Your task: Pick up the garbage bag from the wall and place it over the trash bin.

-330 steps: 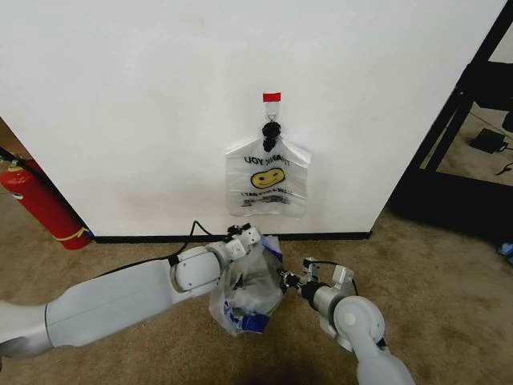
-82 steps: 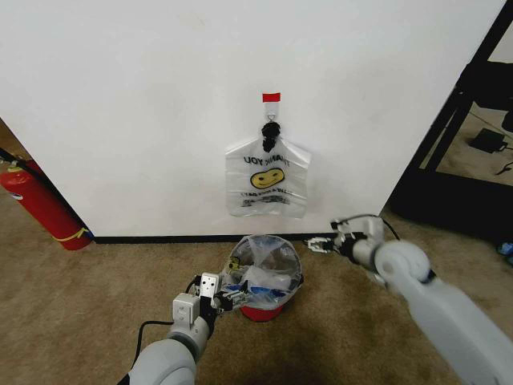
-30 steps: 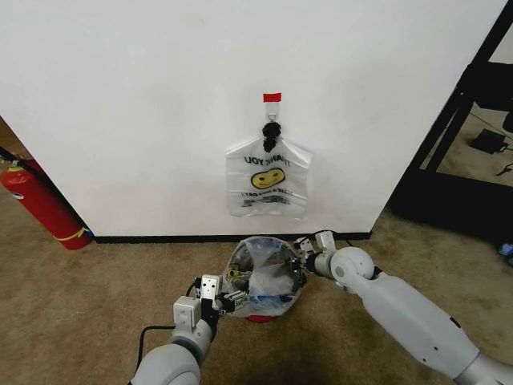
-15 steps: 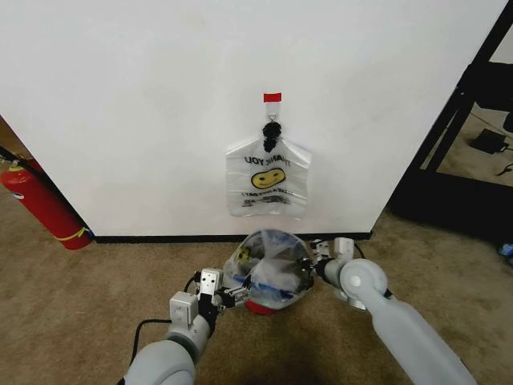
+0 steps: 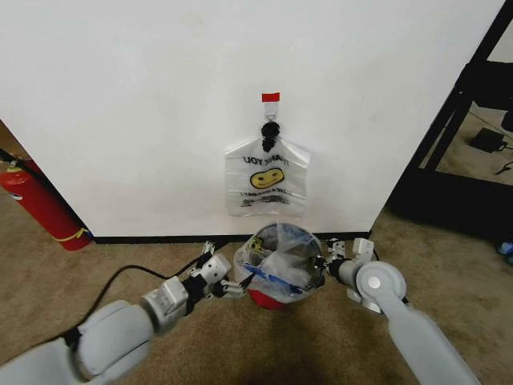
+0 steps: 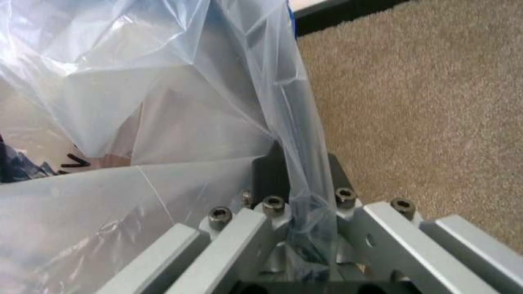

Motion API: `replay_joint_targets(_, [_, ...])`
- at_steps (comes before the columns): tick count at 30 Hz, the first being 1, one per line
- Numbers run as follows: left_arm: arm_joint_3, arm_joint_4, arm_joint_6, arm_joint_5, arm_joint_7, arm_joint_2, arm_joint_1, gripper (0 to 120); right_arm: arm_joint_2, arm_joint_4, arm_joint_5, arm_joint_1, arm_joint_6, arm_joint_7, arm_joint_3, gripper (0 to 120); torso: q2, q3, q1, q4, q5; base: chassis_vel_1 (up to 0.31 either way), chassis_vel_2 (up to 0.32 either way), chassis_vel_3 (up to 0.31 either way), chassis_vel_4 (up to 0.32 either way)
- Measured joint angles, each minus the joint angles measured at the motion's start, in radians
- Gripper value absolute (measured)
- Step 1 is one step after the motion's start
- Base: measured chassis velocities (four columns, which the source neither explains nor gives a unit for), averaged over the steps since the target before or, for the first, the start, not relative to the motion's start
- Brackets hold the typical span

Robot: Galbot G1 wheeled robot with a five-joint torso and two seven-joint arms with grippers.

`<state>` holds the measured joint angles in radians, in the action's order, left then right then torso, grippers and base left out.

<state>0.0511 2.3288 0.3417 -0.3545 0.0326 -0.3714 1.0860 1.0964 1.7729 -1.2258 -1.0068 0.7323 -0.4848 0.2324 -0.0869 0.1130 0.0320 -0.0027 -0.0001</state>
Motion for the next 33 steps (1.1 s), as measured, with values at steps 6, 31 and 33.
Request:
replay_joint_targets(6, [0.032,0.005,0.040,-0.113,-0.002,0.032,-0.066,94,-0.011,0.005,0.027,-0.018,0.000,0.020,0.006,0,0.000,0.000,0.000,-0.0005,-0.0003,0.000,0.000,0.000,0.000])
replay_joint_targets(31, [0.677,-0.167,0.176,-0.356,-0.074,-0.140,-0.742,86,0.015,-0.014,0.087,-0.017,0.000,0.047,-0.010,0,0.000,0.000,0.000,-0.0004,0.0000,0.000,0.000,0.000,0.000])
replay_joint_targets(33, [0.691,-0.169,0.178,-0.343,-0.070,-0.145,-0.741,86,0.015,-0.017,0.088,-0.017,0.000,0.050,-0.009,0,0.000,0.000,0.000,-0.0003,0.0001,0.000,0.000,0.000,0.000])
